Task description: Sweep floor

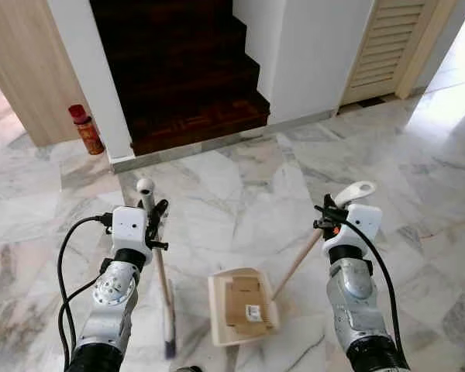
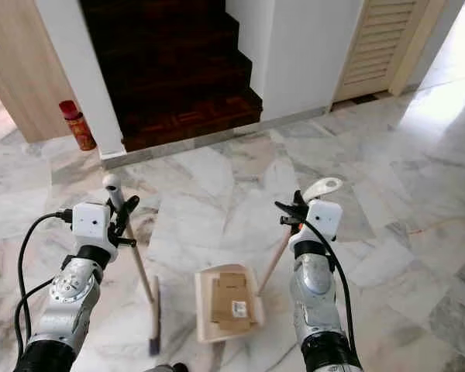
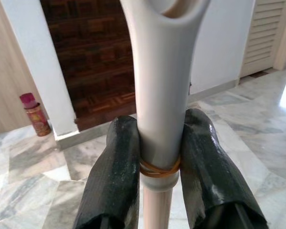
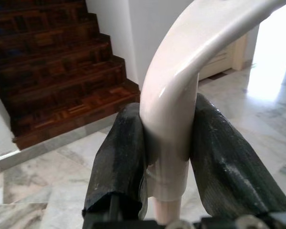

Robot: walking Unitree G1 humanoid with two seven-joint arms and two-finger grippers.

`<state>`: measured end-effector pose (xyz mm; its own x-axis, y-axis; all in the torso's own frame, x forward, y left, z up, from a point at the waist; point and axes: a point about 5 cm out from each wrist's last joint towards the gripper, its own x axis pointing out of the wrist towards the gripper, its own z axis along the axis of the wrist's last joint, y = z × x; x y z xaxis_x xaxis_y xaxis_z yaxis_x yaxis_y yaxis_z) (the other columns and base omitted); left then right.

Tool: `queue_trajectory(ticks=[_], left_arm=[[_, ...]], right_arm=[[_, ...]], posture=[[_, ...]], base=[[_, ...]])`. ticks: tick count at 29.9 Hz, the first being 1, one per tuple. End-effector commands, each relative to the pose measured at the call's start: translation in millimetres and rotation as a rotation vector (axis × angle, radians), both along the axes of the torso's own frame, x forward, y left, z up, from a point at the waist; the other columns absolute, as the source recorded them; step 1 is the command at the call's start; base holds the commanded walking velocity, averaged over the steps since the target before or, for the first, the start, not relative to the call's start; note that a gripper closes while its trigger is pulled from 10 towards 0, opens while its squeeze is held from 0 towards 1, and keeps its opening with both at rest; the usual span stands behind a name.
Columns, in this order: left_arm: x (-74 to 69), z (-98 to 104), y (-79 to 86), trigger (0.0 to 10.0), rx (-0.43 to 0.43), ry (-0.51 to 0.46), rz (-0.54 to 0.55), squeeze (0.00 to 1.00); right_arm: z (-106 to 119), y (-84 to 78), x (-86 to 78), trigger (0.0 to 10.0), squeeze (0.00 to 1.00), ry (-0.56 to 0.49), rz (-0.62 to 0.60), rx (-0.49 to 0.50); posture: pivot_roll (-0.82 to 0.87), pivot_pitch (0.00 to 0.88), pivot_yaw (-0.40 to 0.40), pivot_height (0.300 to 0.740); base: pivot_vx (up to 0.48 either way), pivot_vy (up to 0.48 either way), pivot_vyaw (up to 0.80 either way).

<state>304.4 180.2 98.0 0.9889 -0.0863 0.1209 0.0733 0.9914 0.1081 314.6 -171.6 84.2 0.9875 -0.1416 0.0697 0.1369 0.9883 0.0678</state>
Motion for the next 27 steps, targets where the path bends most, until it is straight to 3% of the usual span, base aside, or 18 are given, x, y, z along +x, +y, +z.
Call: queue_trajectory(ticks=[1,27], left_arm=[[3.1,9.3,-4.1,10.0,0.002,-0.036,-0.017,0.0],[3.0,9.0,-4.4,10.0,0.002,-0.03,-0.019,0.0]], right_arm=[[11.0,-2.0,2.8,10.0,0.0,-0.046,-0.007,0.003],[11.3,-1.2,3.4,10.0,0.0,-0.043,0.001,0.004]], posture=[[-0.02,0.071,-0.009,0.74],[-0.01,0.07,-0.009,0.74]], base=[[0.0,0.262,0.0],[0.0,0.262,0.0]])
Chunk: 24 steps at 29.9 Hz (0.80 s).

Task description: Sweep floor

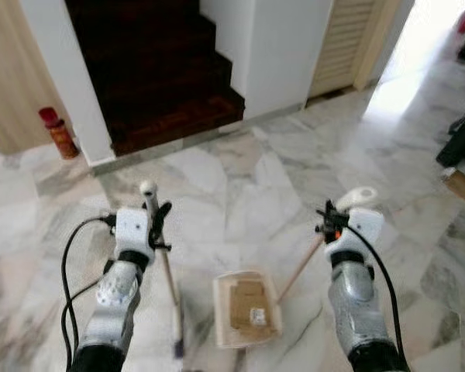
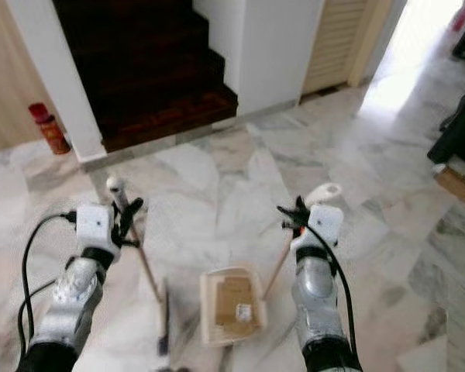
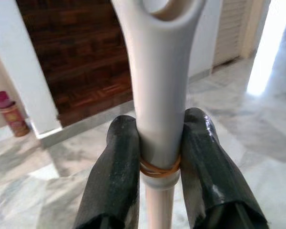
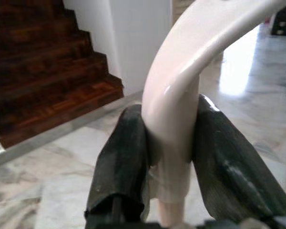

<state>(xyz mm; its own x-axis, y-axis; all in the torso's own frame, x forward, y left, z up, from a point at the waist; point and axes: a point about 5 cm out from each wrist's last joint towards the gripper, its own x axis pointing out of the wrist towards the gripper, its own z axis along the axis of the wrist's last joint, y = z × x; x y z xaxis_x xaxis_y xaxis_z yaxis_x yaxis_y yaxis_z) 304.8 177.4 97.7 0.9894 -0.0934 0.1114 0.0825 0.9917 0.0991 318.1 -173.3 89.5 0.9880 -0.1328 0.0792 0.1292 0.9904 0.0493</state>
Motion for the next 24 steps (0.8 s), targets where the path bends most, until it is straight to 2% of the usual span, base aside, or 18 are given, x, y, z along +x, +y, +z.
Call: queue_trajectory(ticks=[1,6,11,24], left_arm=[[2.6,9.2,-1.8,10.0,0.01,-0.041,-0.011,0.0],[2.3,9.0,-2.3,10.0,0.009,-0.04,-0.011,0.0],[2.6,9.0,-2.4,10.0,0.007,-0.04,-0.01,0.0],[3.2,9.3,-2.4,10.0,0.007,-0.04,-0.012,0.0]], right_arm=[[6.1,0.5,0.0,10.0,0.0,-0.036,-0.005,0.024],[6.6,1.0,0.3,10.0,0.0,-0.035,0.0,0.014],[9.2,2.6,1.2,10.0,0.0,-0.048,0.004,0.014],[8.4,2.2,1.4,10.0,0.0,-0.043,0.005,0.029]], posture=[[-0.01,0.069,-0.009,0.74],[-0.01,0.068,-0.011,0.74],[-0.02,0.066,-0.012,0.74],[-0.02,0.063,-0.01,0.74]], base=[[0.0,0.262,0.0],[0.0,0.261,0.0],[0.0,0.259,0.49],[0.0,0.257,0.0]])
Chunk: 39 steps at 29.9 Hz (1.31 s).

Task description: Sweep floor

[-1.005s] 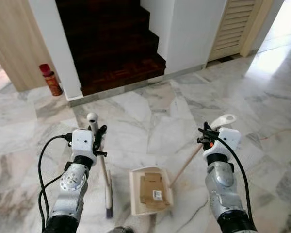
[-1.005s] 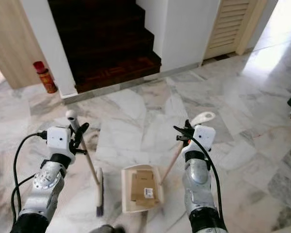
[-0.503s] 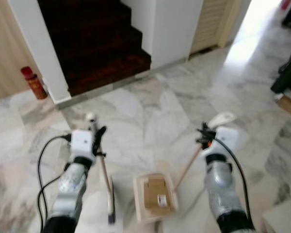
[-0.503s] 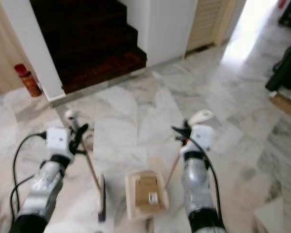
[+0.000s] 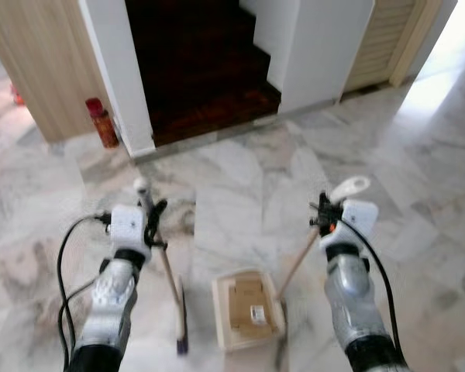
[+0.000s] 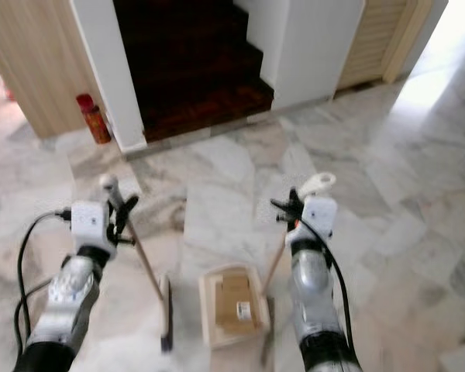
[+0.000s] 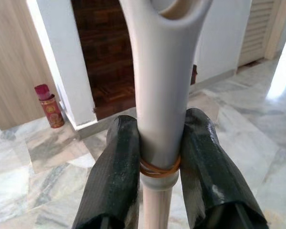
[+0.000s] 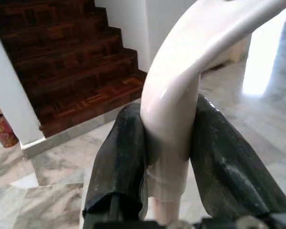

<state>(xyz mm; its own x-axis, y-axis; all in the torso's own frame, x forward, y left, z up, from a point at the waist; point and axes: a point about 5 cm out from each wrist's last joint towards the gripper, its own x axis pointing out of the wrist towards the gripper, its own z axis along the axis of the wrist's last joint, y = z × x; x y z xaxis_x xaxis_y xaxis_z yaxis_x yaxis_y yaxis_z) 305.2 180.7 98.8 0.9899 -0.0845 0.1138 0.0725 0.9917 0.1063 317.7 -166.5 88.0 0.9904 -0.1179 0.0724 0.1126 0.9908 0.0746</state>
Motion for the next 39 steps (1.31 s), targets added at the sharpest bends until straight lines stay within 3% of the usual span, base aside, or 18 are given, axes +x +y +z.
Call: queue_trajectory(ticks=[1,32,39], left_arm=[[2.8,8.2,-5.7,10.0,0.0,-0.037,-0.022,0.0],[3.8,9.0,-4.2,10.0,0.006,-0.034,-0.015,0.0],[3.8,8.7,-4.1,10.0,0.007,-0.032,-0.014,0.0]], right_arm=[[9.8,-4.4,1.7,10.0,0.0,-0.044,-0.011,0.002],[8.6,-5.6,1.0,10.0,0.0,-0.03,-0.014,-0.027],[8.3,-4.5,1.0,10.0,0.0,-0.029,-0.008,-0.027]], posture=[[-0.02,0.063,-0.01,0.74],[-0.02,0.081,-0.006,0.74],[-0.02,0.082,-0.007,0.74]], base=[[0.0,0.255,0.0],[0.0,0.282,0.0],[0.0,0.292,0.68]])
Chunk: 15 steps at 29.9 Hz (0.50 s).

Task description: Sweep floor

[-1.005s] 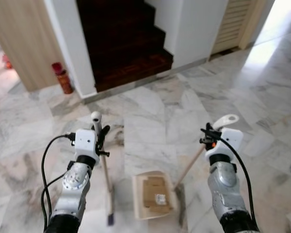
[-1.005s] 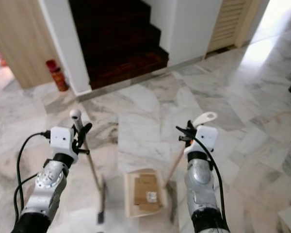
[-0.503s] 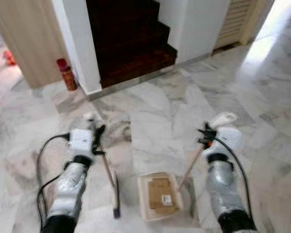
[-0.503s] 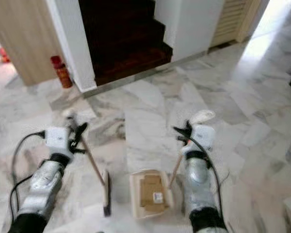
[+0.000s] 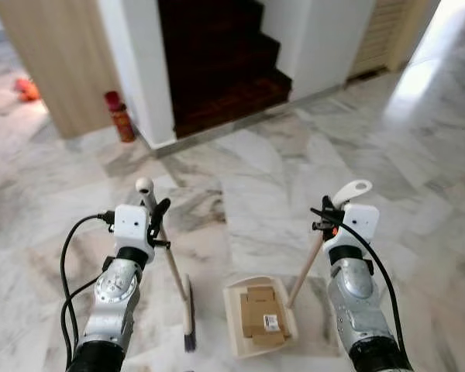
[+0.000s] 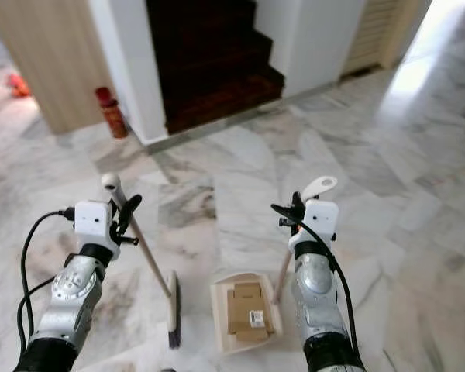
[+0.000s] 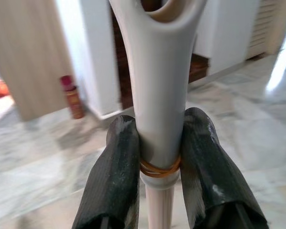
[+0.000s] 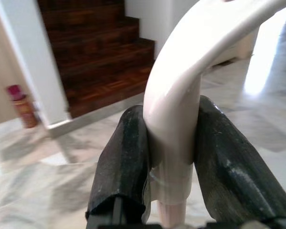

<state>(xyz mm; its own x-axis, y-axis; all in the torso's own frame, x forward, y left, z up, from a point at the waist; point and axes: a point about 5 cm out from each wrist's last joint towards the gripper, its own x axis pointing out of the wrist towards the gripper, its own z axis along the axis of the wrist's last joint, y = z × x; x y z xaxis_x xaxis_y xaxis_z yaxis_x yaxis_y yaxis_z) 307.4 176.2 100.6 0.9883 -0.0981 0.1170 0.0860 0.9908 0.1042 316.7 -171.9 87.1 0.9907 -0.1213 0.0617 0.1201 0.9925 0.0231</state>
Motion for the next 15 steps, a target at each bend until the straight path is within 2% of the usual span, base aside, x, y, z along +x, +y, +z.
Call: queue_trajectory(ticks=[1,7,15], left_arm=[[1.6,6.8,0.4,10.0,0.01,-0.029,0.0,0.0],[1.6,6.7,0.6,10.0,0.011,-0.029,0.001,0.0],[1.6,6.4,0.7,10.0,0.011,-0.028,0.0,0.0]], right_arm=[[8.8,0.8,2.0,10.0,0.0,-0.044,-0.001,0.027],[8.8,0.9,2.0,10.0,0.0,-0.043,0.0,0.022],[8.7,1.5,1.8,10.0,0.0,-0.042,0.002,0.019]], posture=[[-0.02,0.082,-0.007,0.74],[-0.01,0.083,-0.007,0.74],[-0.01,0.083,-0.007,0.74]], base=[[0.0,0.289,0.0],[0.0,0.285,0.0],[0.0,0.278,0.69]])
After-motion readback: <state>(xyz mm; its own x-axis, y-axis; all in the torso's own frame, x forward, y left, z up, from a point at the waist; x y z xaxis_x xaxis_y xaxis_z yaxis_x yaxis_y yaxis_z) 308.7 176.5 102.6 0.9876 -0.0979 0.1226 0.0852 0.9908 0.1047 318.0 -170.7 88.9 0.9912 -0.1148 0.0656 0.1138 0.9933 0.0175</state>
